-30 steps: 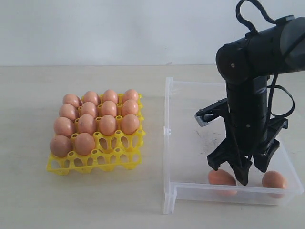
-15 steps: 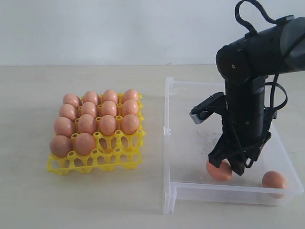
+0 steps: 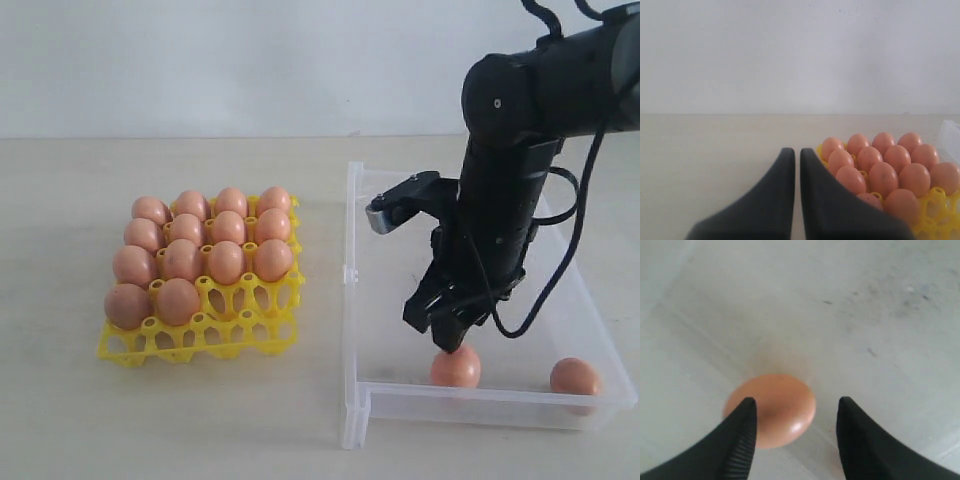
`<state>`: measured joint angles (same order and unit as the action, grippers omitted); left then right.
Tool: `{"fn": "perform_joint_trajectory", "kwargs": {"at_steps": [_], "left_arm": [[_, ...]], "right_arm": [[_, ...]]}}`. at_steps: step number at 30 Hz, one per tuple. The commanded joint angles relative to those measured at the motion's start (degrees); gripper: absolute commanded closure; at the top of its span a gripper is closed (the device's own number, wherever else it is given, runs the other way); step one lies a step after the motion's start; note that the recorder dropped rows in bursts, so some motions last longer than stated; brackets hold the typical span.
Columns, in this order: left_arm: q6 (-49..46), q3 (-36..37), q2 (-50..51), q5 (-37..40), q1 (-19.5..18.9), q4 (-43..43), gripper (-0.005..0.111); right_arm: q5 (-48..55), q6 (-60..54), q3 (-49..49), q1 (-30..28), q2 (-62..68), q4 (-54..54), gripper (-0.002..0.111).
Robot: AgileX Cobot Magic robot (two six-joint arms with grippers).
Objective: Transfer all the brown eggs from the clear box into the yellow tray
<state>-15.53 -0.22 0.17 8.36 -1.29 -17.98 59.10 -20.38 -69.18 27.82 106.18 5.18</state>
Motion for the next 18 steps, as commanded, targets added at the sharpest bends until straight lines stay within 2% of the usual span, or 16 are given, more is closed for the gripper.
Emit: {"fn": "perform_joint_trajectory", "kwargs": {"at_steps": [1,4,6,13,18], "left_arm": [[0.0,0.2,-0.2,-0.8,-0.1,-0.3,0.103],[0.0,0.2,-0.2,-0.8,-0.1,-0.3,0.103],[0.0,0.2,-0.2,-0.8,-0.1,-0.3,0.103],[0.0,0.2,-0.2,-0.8,-0.1,-0.3,0.103],[0.0,0.2,-0.2,-0.8,-0.1,-0.3,0.103]], "right_arm": [[2.8,-16.9,0.0,0.8,1.0,2.6,0.065],[2.2,-5.6,0.0,0.9,1.9,-2.6,0.065],[5.3,-0.5,0.0,0.9,1.9,-6.9,0.065],[10.9,5.9,0.0,0.9,1.9,-7.5,0.065],[10.9,4.4,0.0,0.9,1.9,-7.5,0.065]]}}
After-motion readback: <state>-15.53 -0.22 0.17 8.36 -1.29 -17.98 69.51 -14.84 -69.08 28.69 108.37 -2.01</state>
